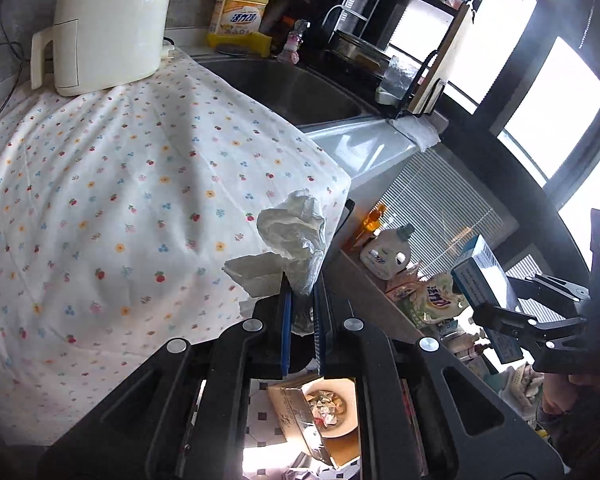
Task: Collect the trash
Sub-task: 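Carry the tissue and medicine box down over the bucket with both tools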
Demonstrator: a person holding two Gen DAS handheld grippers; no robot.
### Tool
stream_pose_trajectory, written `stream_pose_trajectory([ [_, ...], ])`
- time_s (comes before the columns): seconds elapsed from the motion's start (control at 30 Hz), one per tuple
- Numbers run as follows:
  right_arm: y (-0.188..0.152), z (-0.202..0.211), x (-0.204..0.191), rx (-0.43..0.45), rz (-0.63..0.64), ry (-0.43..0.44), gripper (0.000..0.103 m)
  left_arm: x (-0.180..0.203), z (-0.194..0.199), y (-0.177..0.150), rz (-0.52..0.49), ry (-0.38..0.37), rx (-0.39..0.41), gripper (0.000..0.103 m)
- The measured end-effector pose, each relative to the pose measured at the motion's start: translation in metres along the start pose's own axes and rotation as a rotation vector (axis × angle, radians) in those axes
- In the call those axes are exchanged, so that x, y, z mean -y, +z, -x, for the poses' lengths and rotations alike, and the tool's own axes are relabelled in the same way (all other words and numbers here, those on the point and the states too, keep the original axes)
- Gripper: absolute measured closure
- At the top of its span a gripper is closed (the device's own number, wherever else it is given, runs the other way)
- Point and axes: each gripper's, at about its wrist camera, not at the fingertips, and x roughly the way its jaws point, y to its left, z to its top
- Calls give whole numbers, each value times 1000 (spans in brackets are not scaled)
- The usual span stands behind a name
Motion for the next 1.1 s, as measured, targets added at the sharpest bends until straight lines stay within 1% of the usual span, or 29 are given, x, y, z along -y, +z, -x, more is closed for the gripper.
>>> stream_pose_trajectory([
  [0.1, -38, 9, 38, -26, -17, -3, 39, 49, -19, -30, -16, -8, -45, 93],
  [0.17, -63, 13, 60, -49, -29, -4, 39, 75, -31, -51, -8, -13, -84, 93],
  [0.27, -99, 15, 88, -96, -59, -9, 39, 103, -45, -77, 4, -17, -140, 93],
  [0.43, -154, 6, 121, -170, -105, -12, 39, 134, -73, -112, -27, -22, -239, 93],
  [0.53, -182, -7, 133, -206, -142, -14, 39, 143, -88, -129, -47, -26, -294, 93],
  [0.67, -216, -32, 145, -258, -191, -37, 39, 148, -114, -152, -68, -31, -365, 93],
  [0.87, -265, -80, 163, -331, -252, -76, 39, 145, -164, -190, -93, -44, -470, 93],
  [0.93, -281, -99, 170, -355, -289, -77, 39, 142, -182, -203, -96, -46, -503, 93],
  [1.0, -295, -116, 176, -367, -316, -80, 39, 140, -199, -218, -103, -51, -528, 93],
  [1.1, -314, -143, 182, -391, -324, -93, 38, 135, -223, -236, -97, -62, -562, 93],
])
